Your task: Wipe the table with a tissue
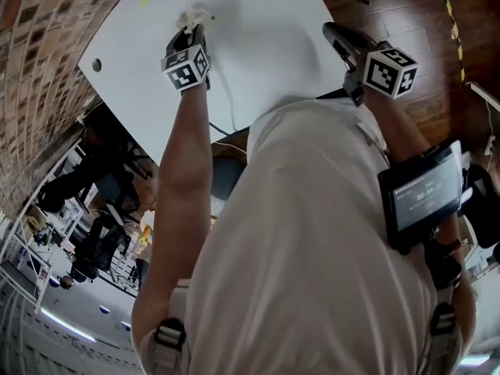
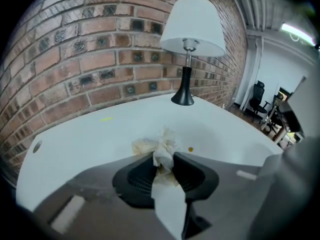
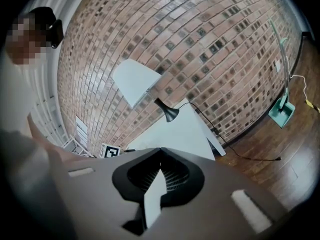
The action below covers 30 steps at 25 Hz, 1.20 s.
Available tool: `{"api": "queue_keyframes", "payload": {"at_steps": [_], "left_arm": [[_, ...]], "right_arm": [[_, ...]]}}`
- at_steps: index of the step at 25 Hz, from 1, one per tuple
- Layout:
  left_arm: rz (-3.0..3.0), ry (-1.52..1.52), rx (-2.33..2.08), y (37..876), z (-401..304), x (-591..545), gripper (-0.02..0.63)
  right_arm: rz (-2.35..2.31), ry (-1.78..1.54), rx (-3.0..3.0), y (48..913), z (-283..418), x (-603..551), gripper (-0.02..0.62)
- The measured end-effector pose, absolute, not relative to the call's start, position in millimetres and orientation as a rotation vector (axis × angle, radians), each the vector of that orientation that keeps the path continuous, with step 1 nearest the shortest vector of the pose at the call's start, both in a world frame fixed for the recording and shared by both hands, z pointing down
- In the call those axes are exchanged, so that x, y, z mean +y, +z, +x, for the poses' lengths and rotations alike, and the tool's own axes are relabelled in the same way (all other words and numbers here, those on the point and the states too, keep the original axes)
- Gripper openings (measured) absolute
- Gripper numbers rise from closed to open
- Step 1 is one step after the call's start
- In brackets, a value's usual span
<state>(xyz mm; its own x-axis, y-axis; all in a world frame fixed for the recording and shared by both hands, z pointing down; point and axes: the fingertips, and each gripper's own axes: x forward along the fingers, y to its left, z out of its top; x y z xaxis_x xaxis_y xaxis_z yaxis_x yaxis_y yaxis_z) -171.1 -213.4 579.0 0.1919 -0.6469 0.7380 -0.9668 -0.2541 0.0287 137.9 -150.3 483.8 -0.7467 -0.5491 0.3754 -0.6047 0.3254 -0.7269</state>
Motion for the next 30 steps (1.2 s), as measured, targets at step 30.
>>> {"api": "queue_keyframes", "payload": {"at_steps": [30], "left_arm": [[2.167,0.412,-0.746,540.2,181.5,-135.6,0.110]], "right_arm": [[1.467,1.405,-2.586,447.9,318.9,-197.8,0.008]]}}
